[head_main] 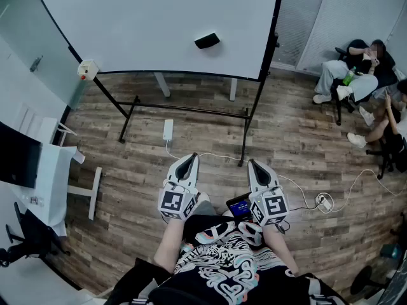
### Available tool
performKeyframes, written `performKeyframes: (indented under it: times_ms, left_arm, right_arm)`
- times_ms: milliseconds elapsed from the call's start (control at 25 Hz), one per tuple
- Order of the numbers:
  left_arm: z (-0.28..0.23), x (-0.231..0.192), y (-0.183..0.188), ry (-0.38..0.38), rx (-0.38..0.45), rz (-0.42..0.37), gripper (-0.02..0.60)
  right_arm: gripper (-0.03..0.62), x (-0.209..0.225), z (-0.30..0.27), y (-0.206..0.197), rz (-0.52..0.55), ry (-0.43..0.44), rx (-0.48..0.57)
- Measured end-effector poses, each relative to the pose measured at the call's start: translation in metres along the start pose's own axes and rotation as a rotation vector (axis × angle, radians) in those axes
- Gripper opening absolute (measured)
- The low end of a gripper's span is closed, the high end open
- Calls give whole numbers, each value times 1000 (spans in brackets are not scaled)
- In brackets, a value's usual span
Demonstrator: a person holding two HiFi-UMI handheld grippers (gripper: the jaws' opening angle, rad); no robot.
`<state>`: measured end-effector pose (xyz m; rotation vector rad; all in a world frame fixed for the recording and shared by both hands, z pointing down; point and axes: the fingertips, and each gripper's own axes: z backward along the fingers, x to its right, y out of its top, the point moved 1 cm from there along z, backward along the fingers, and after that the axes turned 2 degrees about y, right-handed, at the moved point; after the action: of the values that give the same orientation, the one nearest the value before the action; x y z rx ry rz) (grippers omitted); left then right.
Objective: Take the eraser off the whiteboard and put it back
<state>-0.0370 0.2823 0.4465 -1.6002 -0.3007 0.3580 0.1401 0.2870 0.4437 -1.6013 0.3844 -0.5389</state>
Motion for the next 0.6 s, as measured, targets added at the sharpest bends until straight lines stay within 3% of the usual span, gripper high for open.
performKeyframes:
  times_ms: [600]
  left_arm:
    - [-11, 12, 18, -21, 67, 2, 2]
  right_arm:
    - [14, 16, 7, 2, -10, -12, 25]
